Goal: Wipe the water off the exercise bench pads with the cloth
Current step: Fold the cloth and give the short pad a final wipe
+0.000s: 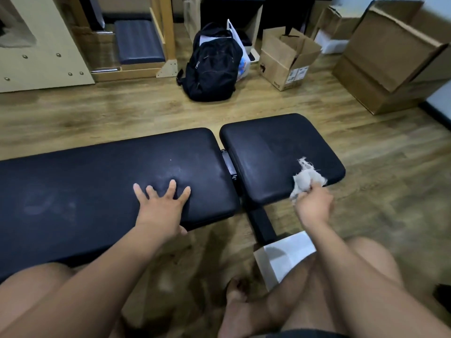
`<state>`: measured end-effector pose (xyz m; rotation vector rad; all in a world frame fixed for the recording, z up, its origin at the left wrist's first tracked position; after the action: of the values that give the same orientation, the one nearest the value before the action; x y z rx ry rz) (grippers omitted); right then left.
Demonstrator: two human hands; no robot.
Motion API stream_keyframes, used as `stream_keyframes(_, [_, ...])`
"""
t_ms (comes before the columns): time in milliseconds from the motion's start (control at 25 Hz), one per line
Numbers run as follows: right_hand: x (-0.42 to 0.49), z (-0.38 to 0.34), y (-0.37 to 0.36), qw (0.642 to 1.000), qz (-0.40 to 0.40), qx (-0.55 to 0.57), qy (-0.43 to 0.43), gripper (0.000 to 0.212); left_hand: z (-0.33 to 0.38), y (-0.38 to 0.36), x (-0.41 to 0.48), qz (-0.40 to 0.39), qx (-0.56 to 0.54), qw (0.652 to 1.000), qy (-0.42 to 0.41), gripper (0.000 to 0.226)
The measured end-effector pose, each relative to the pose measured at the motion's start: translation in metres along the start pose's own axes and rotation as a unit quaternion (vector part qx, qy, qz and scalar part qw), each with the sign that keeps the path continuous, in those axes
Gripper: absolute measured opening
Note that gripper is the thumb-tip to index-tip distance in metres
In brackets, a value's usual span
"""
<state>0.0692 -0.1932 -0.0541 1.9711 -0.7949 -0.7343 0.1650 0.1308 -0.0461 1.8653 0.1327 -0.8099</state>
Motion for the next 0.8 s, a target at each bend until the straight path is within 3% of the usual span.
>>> stream_keyframes(80, [-0.041, -0.012, -0.042, 0.998, -0.013, 0.065, 0.010, 0.004, 0.002, 0.005, 0.001, -0.007, 0.019, 1.000, 0.004, 0.106])
stream_keyframes(200, [-0.103, -0.031, -0.094, 0.966, -0.235, -0.005, 0.108, 0.009, 0.001, 0.005, 0.001, -0.001, 0.034, 0.999, 0.010, 0.108])
stream_keyframes(240, [-0.100, -0.028, -0.094, 0.960, -0.261, -0.011, 0.099, 0.006, 0.000, 0.005, 0.002, 0.000, 0.036, 0.999, 0.010, 0.108])
stream_keyframes(320, [-0.060, -0.008, -0.070, 0.974, -0.217, 0.058, 0.044, 0.009, 0.000, 0.005, 0.003, -0.001, 0.033, 0.999, 0.009, 0.108])
stream_keyframes(400, [-0.002, 0.020, -0.022, 0.982, -0.118, 0.146, -0.035, 0.005, 0.002, 0.006, 0.002, 0.004, 0.033, 0.999, 0.009, 0.109])
stream_keyframes(520, [0.070, 0.063, 0.039, 0.949, 0.034, 0.274, -0.152, 0.014, 0.003, 0.006, 0.002, 0.005, 0.037, 0.999, 0.007, 0.108])
stream_keyframes(640, [0.086, 0.054, 0.030, 0.949, 0.021, 0.284, -0.139, 0.013, 0.004, 0.005, 0.001, 0.002, 0.037, 0.999, 0.008, 0.108])
stream_keyframes(680, [0.066, 0.031, 0.017, 0.951, -0.002, 0.286, -0.116, 0.006, 0.005, 0.006, 0.002, 0.003, 0.037, 0.999, 0.007, 0.109])
stream_keyframes(800, [-0.033, -0.054, -0.034, 0.962, -0.114, 0.250, 0.011, 0.020, 0.003, 0.007, 0.003, -0.012, 0.037, 0.999, 0.014, 0.108])
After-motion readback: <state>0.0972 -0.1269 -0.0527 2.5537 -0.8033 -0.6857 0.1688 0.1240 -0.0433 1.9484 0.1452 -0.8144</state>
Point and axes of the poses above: each hand's wrist, its own x-axis towards the middle knuckle, its own y-axis out of the back of the hand, z = x × y, the point moved 2 cm from there along x, towards the middle knuckle, and after that the axes turned 12 degrees about -z, right-handed, at the moved point
